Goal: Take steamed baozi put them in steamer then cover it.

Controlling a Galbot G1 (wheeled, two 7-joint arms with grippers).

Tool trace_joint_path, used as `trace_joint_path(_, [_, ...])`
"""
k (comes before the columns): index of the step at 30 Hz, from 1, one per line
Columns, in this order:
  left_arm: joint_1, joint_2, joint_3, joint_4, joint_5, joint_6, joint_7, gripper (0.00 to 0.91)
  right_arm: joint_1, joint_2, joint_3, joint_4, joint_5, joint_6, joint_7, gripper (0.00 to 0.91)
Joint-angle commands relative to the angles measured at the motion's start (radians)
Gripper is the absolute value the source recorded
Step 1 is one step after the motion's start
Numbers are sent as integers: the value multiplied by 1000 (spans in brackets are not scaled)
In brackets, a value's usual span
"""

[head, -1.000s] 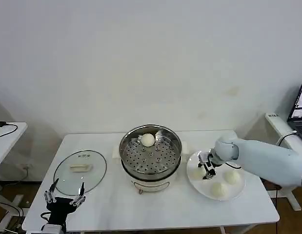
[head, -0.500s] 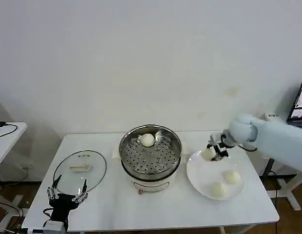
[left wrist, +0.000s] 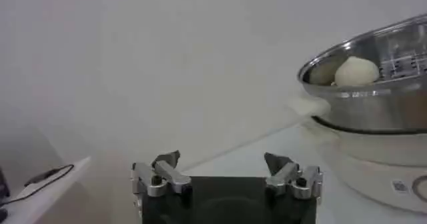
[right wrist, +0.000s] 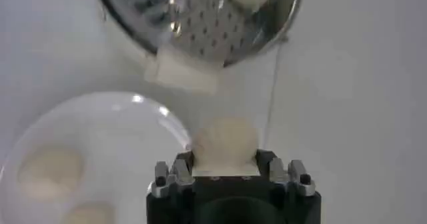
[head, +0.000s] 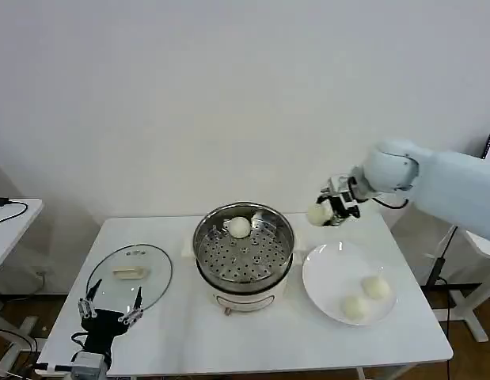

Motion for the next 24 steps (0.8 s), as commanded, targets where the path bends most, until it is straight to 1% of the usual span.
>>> trace_joint_path(1, [-8, 2, -7, -1, -1, 2, 0, 907, 4, 243, -1, -20, 178, -64, 43, 635])
trace_joint_path(2, [-8, 3, -10, -1, -3, 2, 0, 907, -13, 278, 1, -34, 201, -85, 62, 635])
trace_joint_path(3, [-9, 4, -12, -1, -5, 3, 0, 907, -22, 304, 0, -43, 218, -107, 70, 635])
trace_joint_path(4, [-11, 5, -16, 0, -7, 4, 0, 907, -29, 316, -2, -45, 229, -120, 77, 635])
trace_joint_path(5, [-12, 6, -19, 0, -9, 5, 0, 907, -39, 345, -7, -48, 255, -153, 93, 635])
trace_joint_path(7, [-14, 7, -25, 0, -13, 6, 0, 907, -52, 371, -14, -53, 273, -181, 100, 635])
trace_joint_path(9, [-14, 6, -31, -2, -15, 6, 0, 907, -68, 415, -14, -72, 299, -208, 116, 635])
trace_joint_path(15, [-22, 4, -35, -3, -17, 5, 0, 907, -108, 485, -12, -122, 354, -282, 134, 635])
trace_joint_path(16, [-24, 4, -35, -3, -17, 5, 0, 907, -118, 493, -11, -128, 360, -295, 131, 635])
trace_joint_path(18, [-26, 1, -33, -8, -17, 6, 0, 907, -127, 499, -10, -136, 352, -309, 129, 635])
trace_joint_path(19, [-27, 0, -33, -10, -17, 6, 0, 907, -137, 510, -11, -152, 330, -318, 123, 635])
trace_joint_path(24, [-24, -3, -32, -16, -17, 5, 0, 907, -164, 532, -11, -212, 288, -318, 115, 635])
